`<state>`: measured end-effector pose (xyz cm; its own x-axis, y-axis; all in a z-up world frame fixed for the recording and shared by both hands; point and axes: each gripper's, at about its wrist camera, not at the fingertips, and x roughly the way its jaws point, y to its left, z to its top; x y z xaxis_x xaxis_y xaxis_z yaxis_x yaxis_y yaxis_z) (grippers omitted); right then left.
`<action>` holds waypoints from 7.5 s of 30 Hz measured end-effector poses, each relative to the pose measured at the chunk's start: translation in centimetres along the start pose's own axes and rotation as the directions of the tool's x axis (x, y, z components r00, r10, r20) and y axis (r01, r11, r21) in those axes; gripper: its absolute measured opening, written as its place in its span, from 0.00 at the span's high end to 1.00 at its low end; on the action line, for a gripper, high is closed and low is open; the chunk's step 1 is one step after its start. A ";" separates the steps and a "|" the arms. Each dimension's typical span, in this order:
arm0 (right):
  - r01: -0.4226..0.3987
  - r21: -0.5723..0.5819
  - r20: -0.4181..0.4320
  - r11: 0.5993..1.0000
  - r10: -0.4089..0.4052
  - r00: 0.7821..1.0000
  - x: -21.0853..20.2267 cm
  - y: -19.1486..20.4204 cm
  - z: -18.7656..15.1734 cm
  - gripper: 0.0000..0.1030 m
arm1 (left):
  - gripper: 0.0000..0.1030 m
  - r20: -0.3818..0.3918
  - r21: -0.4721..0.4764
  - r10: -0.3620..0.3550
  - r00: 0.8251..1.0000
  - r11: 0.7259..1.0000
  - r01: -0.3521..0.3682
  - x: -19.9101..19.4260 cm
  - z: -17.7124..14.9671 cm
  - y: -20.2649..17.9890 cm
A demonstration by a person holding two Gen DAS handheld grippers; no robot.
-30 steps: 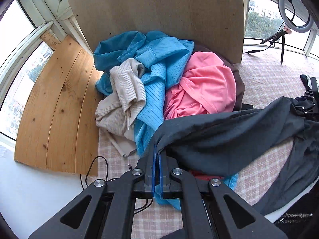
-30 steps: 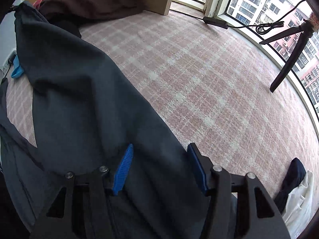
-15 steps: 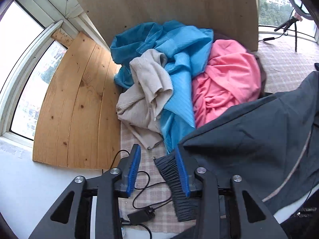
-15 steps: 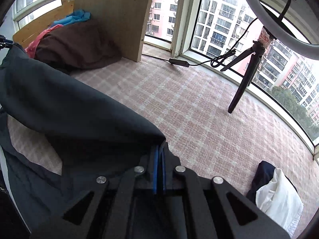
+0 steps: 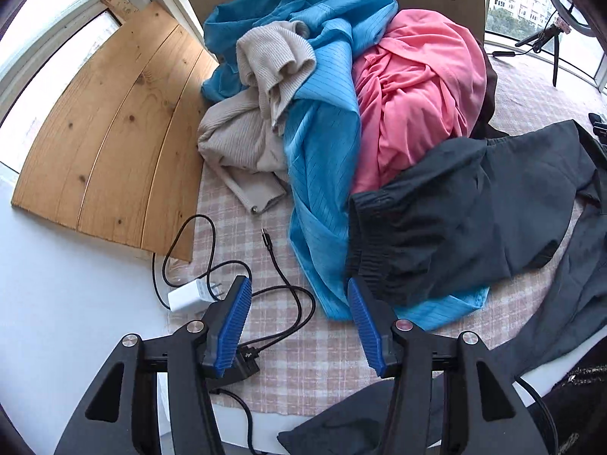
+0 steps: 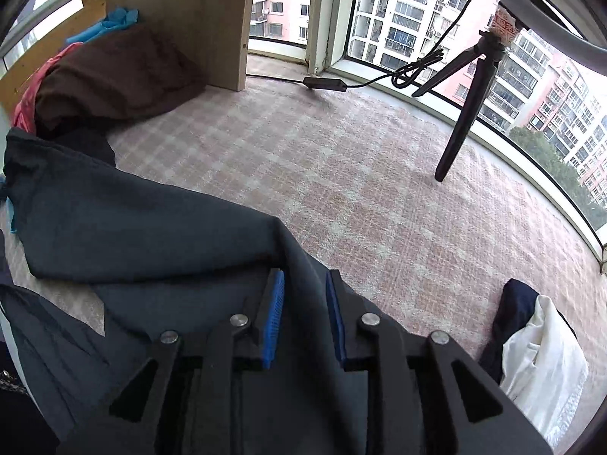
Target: Fold clothes
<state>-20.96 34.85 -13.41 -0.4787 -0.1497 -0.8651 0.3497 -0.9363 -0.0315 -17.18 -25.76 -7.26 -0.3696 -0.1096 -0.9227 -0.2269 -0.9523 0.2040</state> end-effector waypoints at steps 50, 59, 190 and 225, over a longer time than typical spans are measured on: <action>-0.143 0.212 0.028 0.967 0.141 0.990 -8.7 20.1 -19.9 0.73 | 0.81 -0.101 0.199 -0.201 0.974 0.956 0.218 4.1 -21.6 -10.3; -0.054 0.277 0.047 0.959 0.042 0.998 -9.8 19.5 -20.1 0.73 | 0.94 0.044 0.204 -0.084 0.996 0.976 0.073 1.6 -12.6 -3.7; -0.021 -0.018 -0.076 1.000 0.020 0.997 -7.7 1.3 -7.2 0.65 | 0.48 0.048 0.440 0.007 0.999 0.898 -0.028 1.9 3.0 -6.2; -0.111 -0.177 -0.268 0.978 0.061 0.961 5.1 -2.4 1.0 0.43 | 0.92 0.047 0.358 0.011 0.999 0.933 -0.027 -2.1 5.6 -4.0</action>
<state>-25.07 35.98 -17.23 -0.2228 -0.1158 -0.9680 0.5374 -0.8430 -0.0228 -20.54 -20.18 -4.34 -0.4138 -0.1066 -0.9041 -0.5242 -0.7840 0.3324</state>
